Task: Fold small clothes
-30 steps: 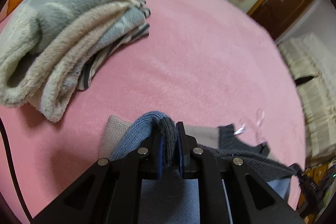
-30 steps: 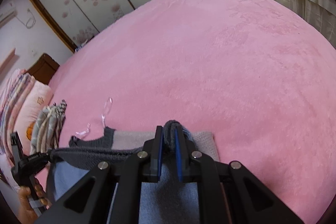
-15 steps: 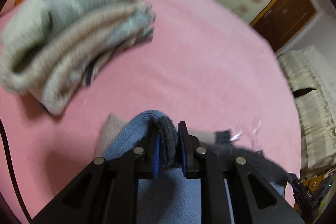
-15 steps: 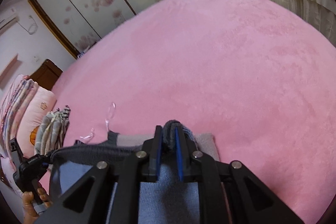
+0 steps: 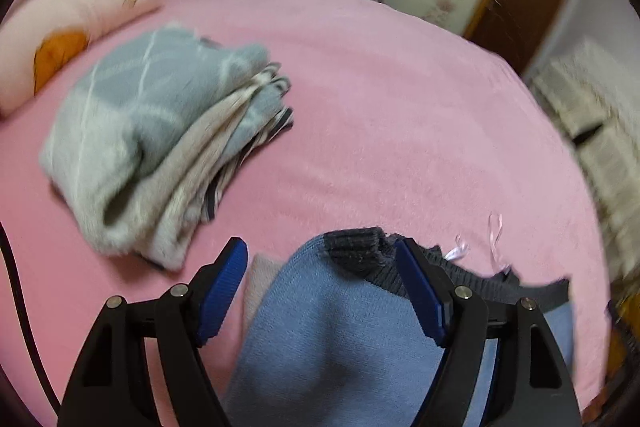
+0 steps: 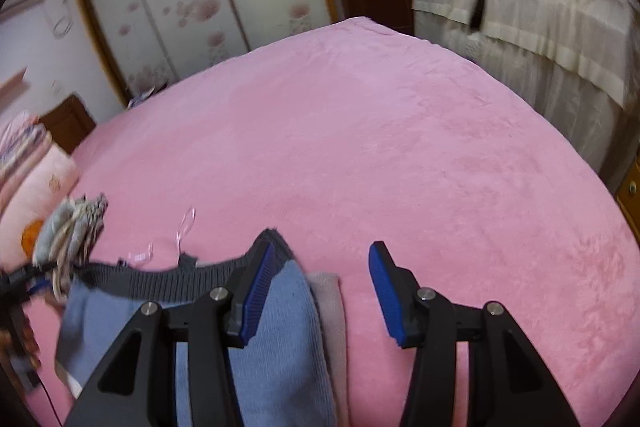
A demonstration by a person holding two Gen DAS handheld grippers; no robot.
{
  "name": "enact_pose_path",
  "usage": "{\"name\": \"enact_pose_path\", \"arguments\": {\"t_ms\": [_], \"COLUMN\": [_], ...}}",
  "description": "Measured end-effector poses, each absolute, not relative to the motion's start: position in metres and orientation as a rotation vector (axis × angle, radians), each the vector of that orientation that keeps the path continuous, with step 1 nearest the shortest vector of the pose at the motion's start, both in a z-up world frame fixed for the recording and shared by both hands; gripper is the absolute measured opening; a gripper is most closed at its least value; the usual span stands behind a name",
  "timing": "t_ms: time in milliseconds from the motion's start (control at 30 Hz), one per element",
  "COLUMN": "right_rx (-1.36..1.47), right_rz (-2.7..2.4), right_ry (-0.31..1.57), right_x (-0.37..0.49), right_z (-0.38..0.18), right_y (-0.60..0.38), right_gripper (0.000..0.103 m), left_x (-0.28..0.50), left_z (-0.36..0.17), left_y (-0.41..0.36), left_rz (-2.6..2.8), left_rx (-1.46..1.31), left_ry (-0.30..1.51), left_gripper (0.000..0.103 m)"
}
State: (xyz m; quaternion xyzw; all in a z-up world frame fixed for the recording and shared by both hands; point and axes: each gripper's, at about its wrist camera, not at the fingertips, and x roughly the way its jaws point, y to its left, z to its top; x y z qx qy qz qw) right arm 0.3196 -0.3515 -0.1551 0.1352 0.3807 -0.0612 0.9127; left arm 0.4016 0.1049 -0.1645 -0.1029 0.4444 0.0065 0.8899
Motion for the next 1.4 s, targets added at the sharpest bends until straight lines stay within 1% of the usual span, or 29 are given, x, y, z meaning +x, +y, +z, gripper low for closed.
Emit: {"name": "enact_pose_path", "arguments": {"t_ms": [133, 267, 333, 400, 633, 667, 700, 767, 833, 867, 900, 933, 1000, 1100, 1267, 1400], "right_rx": [0.193, 0.116, 0.082, 0.048, 0.037, 0.024, 0.010, -0.011, -0.028, -0.033, -0.029, -0.028, -0.051, -0.079, 0.013, 0.015], "right_rz": [-0.092, -0.052, -0.030, -0.032, 0.035, 0.042, 0.048, 0.059, 0.072, 0.073, 0.084, 0.088, 0.061, 0.030, -0.014, -0.051], "right_ry": [0.825, 0.863, 0.889, 0.909, 0.938, 0.942, 0.947, 0.956, 0.967, 0.970, 0.977, 0.988, 0.996, 0.950, 0.851, 0.869], "right_x": [0.322, 0.333, 0.341, 0.351, 0.374, 0.376, 0.379, 0.385, 0.390, 0.392, 0.394, 0.396, 0.396, 0.388, 0.374, 0.380], "right_z": [-0.163, -0.178, -0.186, -0.194, -0.208, -0.209, -0.210, -0.213, -0.216, -0.217, -0.218, -0.219, -0.221, -0.215, -0.193, -0.200], "right_y": [-0.343, -0.337, -0.336, -0.335, -0.323, -0.320, -0.318, -0.314, -0.311, -0.310, -0.310, -0.309, -0.306, -0.302, -0.309, -0.309], "right_gripper": [0.049, 0.049, 0.049, 0.049, 0.049, 0.049, 0.049, 0.049, 0.049, 0.039, 0.029, 0.012, 0.011, 0.010, 0.009, 0.009], "left_x": [0.402, 0.402, 0.406, 0.413, 0.446, 0.448, 0.449, 0.451, 0.453, 0.453, 0.453, 0.452, 0.451, 0.447, 0.445, 0.453], "left_z": [-0.174, -0.190, -0.196, -0.198, -0.210, -0.211, -0.212, -0.213, -0.213, -0.214, -0.214, -0.213, -0.213, -0.209, -0.197, -0.203], "left_y": [0.073, 0.059, 0.059, 0.061, 0.067, 0.066, 0.066, 0.065, 0.062, 0.061, 0.060, 0.059, 0.055, 0.051, 0.064, 0.069], "left_rz": [-0.083, -0.174, -0.212, -0.239, -0.298, -0.312, -0.325, -0.347, -0.360, -0.364, -0.371, -0.369, -0.327, -0.277, -0.192, -0.143], "left_rx": [0.093, 0.305, 0.341, 0.329, 0.257, 0.255, 0.254, 0.271, 0.294, 0.300, 0.299, 0.303, 0.336, 0.342, 0.243, 0.198], "left_ry": [0.934, 0.931, 0.947, 0.967, 1.026, 1.030, 1.033, 1.020, 0.998, 0.993, 0.988, 0.977, 0.959, 0.932, 0.901, 0.908], "left_gripper": [0.075, 0.075, 0.073, 0.069, 0.067, 0.064, 0.055, 0.046, 0.032, 0.023, 0.016, 0.015, 0.013, 0.012, 0.012, 0.012]}}
